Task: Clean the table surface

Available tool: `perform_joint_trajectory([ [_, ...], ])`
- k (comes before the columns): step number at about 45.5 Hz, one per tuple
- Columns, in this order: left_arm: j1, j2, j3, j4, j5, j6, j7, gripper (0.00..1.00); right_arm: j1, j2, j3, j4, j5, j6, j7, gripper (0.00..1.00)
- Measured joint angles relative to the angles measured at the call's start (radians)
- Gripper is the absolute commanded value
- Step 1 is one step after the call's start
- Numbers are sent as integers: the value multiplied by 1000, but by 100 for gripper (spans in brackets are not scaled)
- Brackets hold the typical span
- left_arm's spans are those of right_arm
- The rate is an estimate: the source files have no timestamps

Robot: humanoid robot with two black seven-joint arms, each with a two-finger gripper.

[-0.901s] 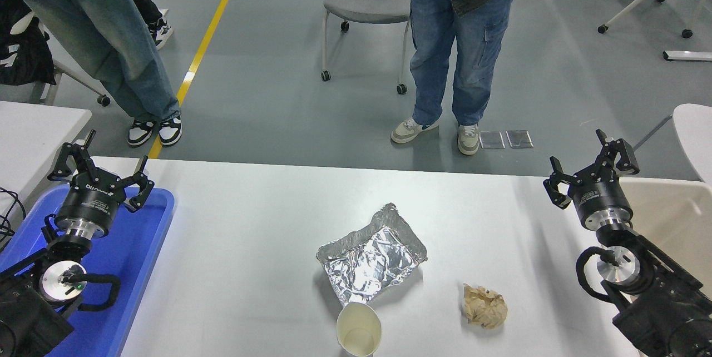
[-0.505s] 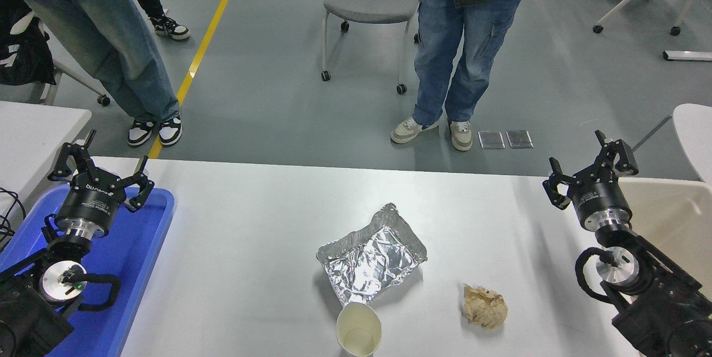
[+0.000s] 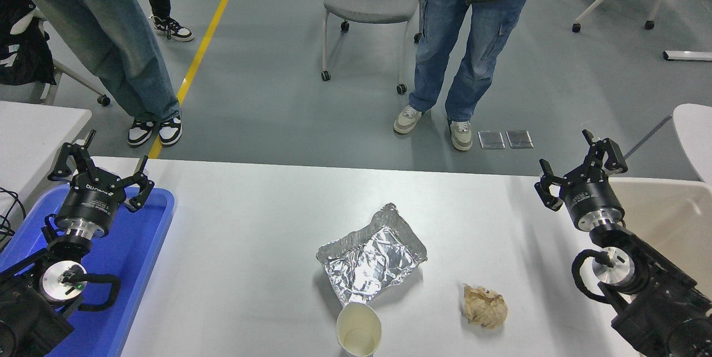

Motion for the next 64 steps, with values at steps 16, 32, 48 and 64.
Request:
perform_joint_trajectory([
  [16, 0, 0, 0, 0, 0, 0, 0, 100, 5, -2, -3, 9, 2, 1, -2, 100],
  [32, 0, 0, 0, 0, 0, 0, 0, 100, -8, -33, -6, 14, 3, 13, -19, 100],
  [48, 0, 0, 0, 0, 0, 0, 0, 100, -9, -149, -25, 182, -72, -4, -223, 100],
  [64, 0, 0, 0, 0, 0, 0, 0, 100, -42, -312, -66, 544, -362, -13, -412, 100],
])
